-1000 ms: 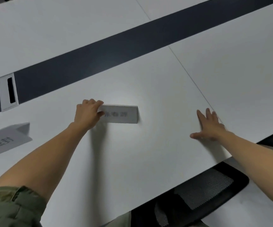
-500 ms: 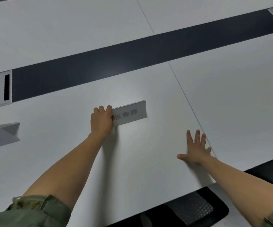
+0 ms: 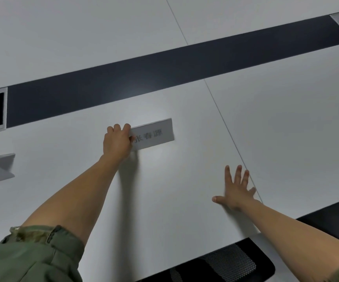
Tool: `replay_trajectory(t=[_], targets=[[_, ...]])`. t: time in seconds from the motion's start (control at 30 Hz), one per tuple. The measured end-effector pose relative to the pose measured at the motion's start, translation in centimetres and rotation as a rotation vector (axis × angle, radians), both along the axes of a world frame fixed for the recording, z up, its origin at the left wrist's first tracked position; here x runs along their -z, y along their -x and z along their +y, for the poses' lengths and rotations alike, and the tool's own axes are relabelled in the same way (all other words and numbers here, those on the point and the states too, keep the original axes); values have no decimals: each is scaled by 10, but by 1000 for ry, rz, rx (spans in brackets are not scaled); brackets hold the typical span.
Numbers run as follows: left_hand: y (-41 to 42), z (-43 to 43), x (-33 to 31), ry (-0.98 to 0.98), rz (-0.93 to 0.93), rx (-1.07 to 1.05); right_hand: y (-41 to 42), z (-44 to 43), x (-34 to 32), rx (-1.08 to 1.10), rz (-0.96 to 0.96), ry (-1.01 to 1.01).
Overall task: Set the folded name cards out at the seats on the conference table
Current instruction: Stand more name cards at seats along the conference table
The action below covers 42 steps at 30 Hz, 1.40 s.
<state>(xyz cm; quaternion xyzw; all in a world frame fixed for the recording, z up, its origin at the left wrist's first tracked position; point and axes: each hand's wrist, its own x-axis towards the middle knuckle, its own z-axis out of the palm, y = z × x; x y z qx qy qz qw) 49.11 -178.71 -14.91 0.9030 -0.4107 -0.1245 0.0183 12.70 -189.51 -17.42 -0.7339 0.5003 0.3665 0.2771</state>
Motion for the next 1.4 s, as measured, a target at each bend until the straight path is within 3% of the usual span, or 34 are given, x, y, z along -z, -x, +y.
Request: replay_trajectory(t=[0.4, 0.7, 0.8, 1.1, 1.4], targets=[[14, 15, -17, 101, -107, -56, 4, -6, 8, -24, 28, 9], [79, 142, -50, 74, 111, -290, -9, -5, -14, -60, 81, 139], [110, 201, -64, 85, 155, -369, -37, 18, -39, -241, 12, 227], [138, 353, -110, 155, 129, -573, -164, 175, -106, -676, -425, 269], [145, 553, -145, 211, 46, -713, -228, 367, -154, -861, -603, 264]])
